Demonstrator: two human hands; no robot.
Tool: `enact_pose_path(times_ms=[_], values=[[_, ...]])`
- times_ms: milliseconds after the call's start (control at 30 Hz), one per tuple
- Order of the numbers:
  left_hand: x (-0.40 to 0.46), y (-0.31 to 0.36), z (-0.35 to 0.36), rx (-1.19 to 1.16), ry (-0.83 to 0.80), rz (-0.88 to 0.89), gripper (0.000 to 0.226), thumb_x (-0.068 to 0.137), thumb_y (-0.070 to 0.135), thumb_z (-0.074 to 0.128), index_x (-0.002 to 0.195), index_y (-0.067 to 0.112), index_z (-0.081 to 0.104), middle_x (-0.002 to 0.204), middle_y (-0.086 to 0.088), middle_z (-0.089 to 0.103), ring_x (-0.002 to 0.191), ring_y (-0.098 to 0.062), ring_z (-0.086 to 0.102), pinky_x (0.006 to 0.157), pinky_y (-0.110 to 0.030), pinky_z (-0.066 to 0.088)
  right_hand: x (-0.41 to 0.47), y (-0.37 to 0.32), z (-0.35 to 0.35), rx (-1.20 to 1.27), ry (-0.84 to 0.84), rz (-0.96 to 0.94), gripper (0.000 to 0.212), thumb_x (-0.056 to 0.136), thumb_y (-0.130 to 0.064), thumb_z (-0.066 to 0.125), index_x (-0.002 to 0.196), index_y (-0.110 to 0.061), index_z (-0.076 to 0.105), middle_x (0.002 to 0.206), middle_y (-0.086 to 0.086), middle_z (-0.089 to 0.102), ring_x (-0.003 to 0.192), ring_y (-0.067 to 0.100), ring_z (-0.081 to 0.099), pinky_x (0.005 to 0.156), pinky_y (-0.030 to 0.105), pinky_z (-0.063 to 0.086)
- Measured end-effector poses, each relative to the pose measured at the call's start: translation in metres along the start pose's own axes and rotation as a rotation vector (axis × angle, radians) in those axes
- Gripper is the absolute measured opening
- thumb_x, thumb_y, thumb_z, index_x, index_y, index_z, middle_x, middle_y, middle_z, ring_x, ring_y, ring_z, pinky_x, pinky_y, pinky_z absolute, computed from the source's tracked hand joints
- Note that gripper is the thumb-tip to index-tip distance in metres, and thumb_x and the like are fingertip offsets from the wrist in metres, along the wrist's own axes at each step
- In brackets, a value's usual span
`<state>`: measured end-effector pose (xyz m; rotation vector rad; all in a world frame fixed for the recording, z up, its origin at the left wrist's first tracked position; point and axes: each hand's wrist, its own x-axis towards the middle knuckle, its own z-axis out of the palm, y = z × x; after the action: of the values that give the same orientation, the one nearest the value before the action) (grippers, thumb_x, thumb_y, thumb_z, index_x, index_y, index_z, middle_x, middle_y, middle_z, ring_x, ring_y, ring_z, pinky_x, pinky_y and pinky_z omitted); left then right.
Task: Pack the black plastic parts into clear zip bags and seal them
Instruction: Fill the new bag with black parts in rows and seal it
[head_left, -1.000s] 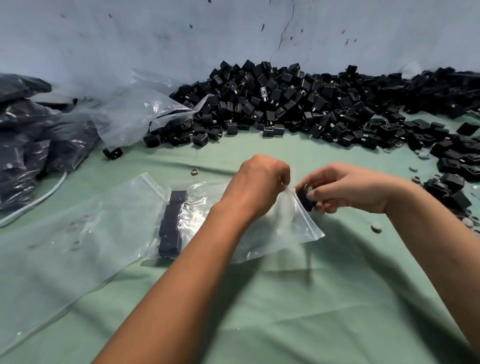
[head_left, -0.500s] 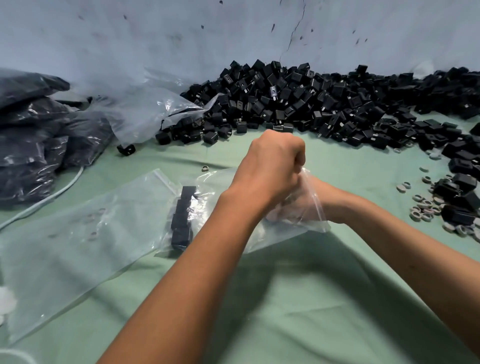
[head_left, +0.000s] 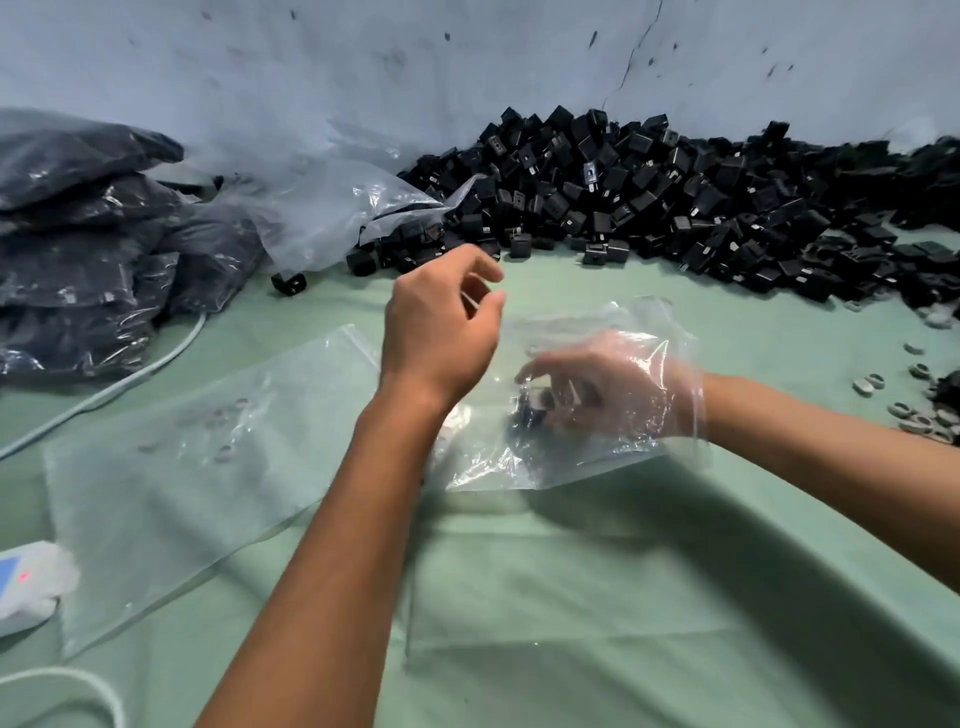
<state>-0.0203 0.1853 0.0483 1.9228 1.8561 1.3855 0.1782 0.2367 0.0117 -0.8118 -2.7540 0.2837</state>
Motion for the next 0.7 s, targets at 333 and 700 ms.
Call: enact_pose_path(times_ms=[333,700], values=[[-0.022,-0.115,-0.004,0.083,0.014,-0.266,0.014,0.089,0.020,0.074,0.080,0.029,0.069,0.089,0.003,0.064,0.077,-0.016,0.057,0.079,-0.029,0.048,0.037,-0.010,0.030,0.563,-0.151,0.401,0.026,0.087,-0.035,0.079,0.111,-0.040,0.068,0.096,-0.017,0.078,0.075,0.000,0.074,0.071,0.028,0.061],[-0.018,-0.124,0.001,0.029,-0.025,-0.252,0.013,0.087,0.019,0.073,0.078,0.027,0.069,0.083,0.008,0.064,0.075,-0.012,0.060,0.075,-0.027,0.049,0.071,-0.026,0.051,0.633,0.100,0.541,0.025,0.094,-0.023,0.070,0.119,-0.021,0.064,0.088,-0.001,0.075,0.077,0.009,0.073,0.069,0.024,0.058]])
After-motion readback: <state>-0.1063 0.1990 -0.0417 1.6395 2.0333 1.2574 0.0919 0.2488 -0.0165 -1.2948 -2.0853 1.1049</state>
